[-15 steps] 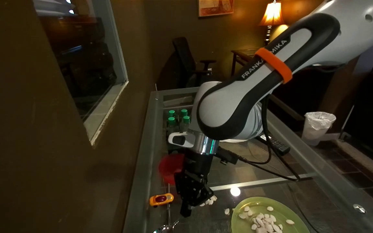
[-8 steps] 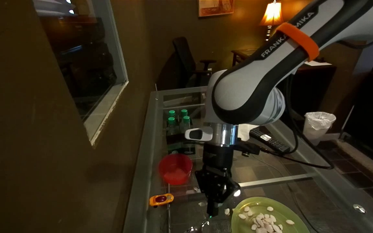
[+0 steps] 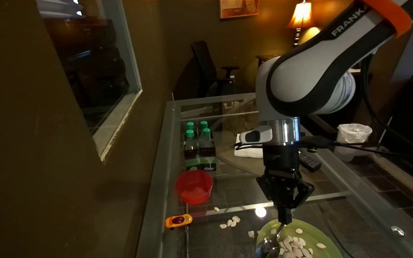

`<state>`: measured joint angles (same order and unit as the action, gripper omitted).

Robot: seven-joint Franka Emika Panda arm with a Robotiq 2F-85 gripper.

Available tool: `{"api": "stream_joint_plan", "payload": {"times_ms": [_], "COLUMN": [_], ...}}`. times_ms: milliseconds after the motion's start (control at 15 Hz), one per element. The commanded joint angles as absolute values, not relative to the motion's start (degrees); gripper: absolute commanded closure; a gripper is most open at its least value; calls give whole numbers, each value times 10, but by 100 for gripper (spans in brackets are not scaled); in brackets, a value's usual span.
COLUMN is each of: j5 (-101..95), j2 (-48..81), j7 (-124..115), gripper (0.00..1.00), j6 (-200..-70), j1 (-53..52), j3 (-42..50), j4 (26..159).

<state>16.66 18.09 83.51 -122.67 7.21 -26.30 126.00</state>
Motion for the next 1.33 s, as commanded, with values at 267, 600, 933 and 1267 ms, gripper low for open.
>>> {"api": "stream_joint_plan", "payload": {"times_ms": [267, 600, 933, 1267], "j5": [173, 162, 176, 175], "j2": [147, 145, 148, 170], "j7": [841, 841, 869, 902], "gripper": [92, 98, 98, 98], "j6": [-1200, -1198, -1145, -1080], "j1": [1, -6, 1, 10], "j3": [-173, -165, -140, -109], "j4": [1305, 1316, 1331, 1329]}}
